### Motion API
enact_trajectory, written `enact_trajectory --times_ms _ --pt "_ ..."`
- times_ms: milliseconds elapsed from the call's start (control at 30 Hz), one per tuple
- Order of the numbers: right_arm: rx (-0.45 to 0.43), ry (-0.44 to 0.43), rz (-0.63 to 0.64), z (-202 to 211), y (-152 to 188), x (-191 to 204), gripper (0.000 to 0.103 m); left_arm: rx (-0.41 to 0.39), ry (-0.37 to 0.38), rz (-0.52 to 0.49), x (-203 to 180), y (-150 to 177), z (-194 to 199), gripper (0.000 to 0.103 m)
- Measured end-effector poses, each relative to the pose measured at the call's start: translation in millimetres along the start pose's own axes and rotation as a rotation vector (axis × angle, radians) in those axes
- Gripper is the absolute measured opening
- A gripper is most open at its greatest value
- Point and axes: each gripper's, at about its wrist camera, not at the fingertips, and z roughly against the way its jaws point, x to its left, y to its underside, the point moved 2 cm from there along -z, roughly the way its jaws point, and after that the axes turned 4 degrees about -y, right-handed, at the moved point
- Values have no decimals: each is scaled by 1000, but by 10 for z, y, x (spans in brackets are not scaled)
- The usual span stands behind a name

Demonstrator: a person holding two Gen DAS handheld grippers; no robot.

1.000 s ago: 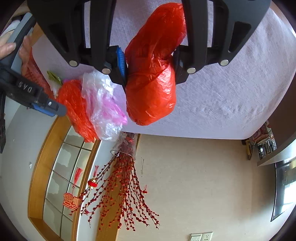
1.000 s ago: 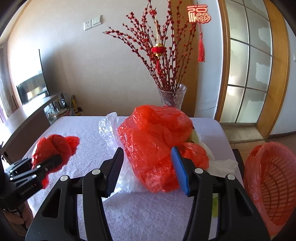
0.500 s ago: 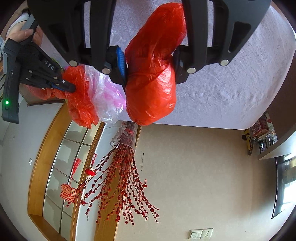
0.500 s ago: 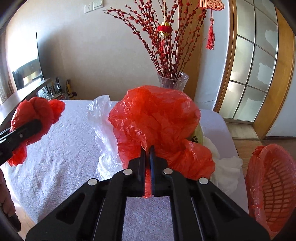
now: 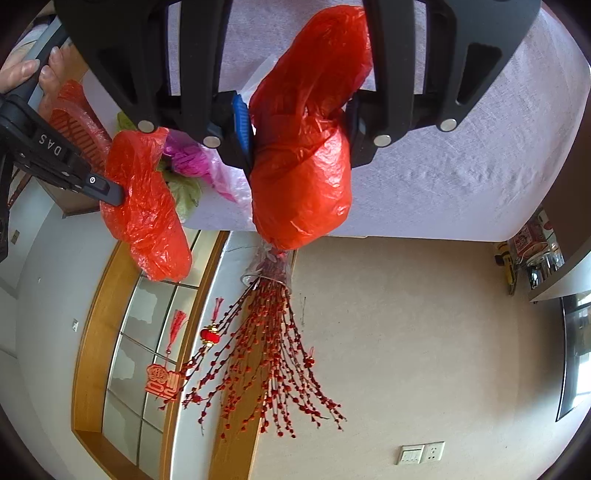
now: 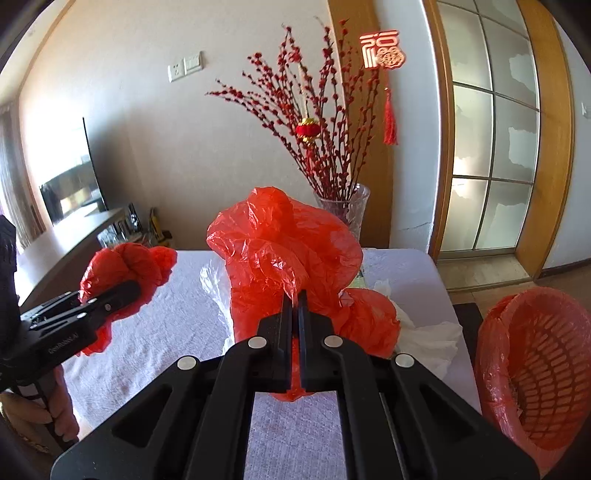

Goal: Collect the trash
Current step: 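Carry both red bags over the red basket and open both grippers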

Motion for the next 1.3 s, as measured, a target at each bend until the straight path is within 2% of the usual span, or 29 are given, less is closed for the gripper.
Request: enact_trajectory --times_ms 233,400,933,1300 --pt "-51 5 -43 214 -26 -151 3 -15 49 -35 -254 -33 33 39" --pt "-82 41 -61 354 -27 -278 3 -15 98 -65 -525 -57 20 39" --pt "-139 195 -195 782 182 -966 3 -22 264 -163 -1578 -200 -98 39" --pt "-178 300 -282 1103 319 -1447 3 5 372 -208 -2240 -112 -220 39"
